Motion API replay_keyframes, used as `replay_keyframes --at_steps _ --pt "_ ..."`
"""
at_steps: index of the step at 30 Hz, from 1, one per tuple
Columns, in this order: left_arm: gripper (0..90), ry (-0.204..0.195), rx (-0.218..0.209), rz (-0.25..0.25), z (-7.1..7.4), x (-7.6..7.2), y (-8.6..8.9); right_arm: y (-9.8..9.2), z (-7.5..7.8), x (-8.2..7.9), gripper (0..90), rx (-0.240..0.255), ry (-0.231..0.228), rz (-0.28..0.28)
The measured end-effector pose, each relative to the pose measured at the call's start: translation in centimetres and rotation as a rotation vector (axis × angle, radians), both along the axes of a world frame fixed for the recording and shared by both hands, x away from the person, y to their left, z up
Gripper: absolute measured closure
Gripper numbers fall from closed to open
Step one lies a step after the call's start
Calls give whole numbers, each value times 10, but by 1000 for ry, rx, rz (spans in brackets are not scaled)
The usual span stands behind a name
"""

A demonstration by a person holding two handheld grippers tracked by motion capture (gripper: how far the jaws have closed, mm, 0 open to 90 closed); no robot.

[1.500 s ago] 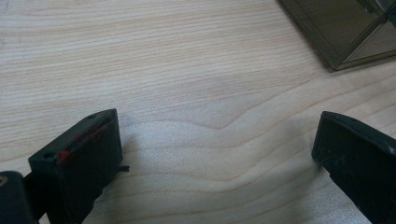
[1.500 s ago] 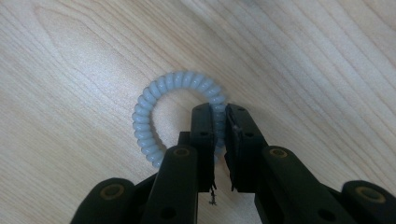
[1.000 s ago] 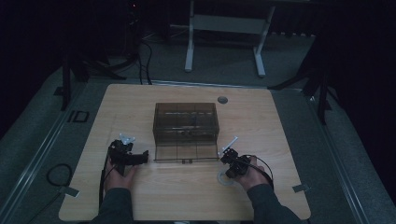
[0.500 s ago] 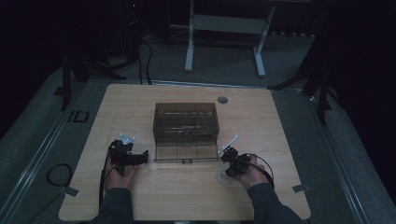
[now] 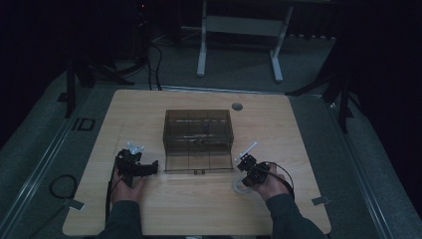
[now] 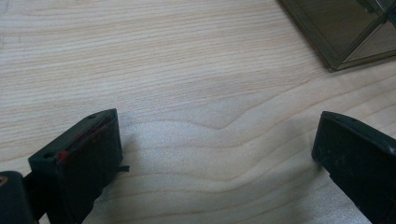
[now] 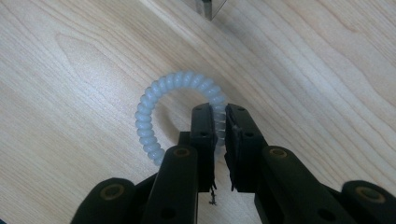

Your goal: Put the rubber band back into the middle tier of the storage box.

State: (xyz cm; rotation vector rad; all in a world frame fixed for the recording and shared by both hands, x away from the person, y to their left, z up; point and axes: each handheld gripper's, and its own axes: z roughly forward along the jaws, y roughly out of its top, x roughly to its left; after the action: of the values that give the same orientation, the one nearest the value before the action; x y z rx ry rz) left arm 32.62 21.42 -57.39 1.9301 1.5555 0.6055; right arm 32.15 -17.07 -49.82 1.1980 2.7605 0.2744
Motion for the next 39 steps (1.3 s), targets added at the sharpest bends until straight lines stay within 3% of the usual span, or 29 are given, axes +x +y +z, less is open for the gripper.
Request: replay_keyframes --at_steps 39 --pt "17 0 0 0 0 0 0 -10 24 10 821 26 -57 -41"
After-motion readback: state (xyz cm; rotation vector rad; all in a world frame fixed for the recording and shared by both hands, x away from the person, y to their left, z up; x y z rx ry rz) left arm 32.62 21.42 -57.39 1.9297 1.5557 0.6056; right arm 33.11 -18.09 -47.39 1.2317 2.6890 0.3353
